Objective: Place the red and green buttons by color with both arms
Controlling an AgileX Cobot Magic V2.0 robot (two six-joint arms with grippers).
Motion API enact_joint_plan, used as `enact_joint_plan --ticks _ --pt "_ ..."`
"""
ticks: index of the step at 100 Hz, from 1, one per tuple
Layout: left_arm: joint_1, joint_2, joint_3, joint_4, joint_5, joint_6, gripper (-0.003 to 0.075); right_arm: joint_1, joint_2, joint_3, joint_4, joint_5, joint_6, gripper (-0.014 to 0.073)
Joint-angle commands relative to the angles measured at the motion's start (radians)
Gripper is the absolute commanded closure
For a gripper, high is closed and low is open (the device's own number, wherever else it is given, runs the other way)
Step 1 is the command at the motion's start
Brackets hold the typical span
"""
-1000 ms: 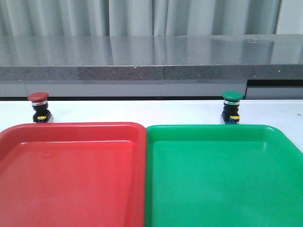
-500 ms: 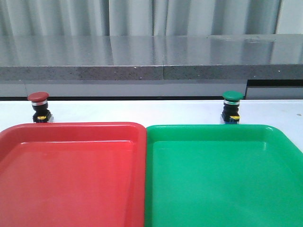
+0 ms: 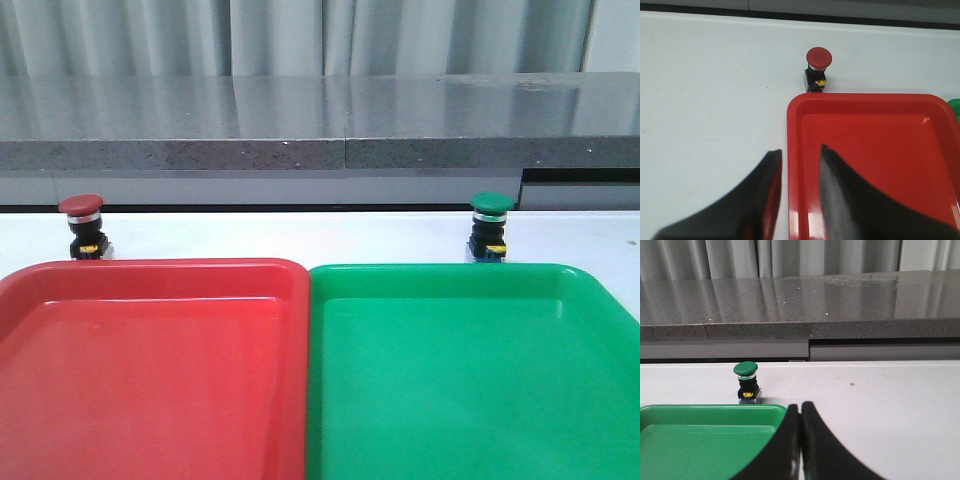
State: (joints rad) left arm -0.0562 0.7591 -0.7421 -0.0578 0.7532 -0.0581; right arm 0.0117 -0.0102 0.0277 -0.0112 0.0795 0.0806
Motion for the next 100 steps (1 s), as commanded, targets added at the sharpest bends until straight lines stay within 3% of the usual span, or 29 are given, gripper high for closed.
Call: enact_joint_plan --ticks 1,10,16,46,69,100 --pt "-0.003 0.0 -0.036 -0.009 -0.054 -0.007 0.0226 0.002 -0.022 -0.015 -0.009 -0.088 0.001 0.0652" --pt "-0.003 0.0 -0.036 0.007 -0.054 -0.007 0.0073 0.002 -0.022 -0.015 -0.009 -0.088 0.001 0.0652" --pt "-0.003 0.0 -0.036 0.012 -0.058 -0.007 0.0025 0.002 -0.022 -0.015 -0.009 -0.088 0.001 0.0652" --pt "-0.003 0.054 -0.065 -0.021 -0.086 0.018 0.0031 0.002 -0.022 -0.015 -0.009 -0.088 0.001 0.0652" --pt "-0.005 0.261 -0.184 -0.054 -0.088 0.021 0.006 0.002 -0.022 -0.015 -0.009 -0.088 0.001 0.0652" --pt "-0.103 0.569 -0.364 -0.03 -0.161 0.022 0.0073 0.002 -0.022 -0.015 -0.009 -0.088 0.001 0.0652"
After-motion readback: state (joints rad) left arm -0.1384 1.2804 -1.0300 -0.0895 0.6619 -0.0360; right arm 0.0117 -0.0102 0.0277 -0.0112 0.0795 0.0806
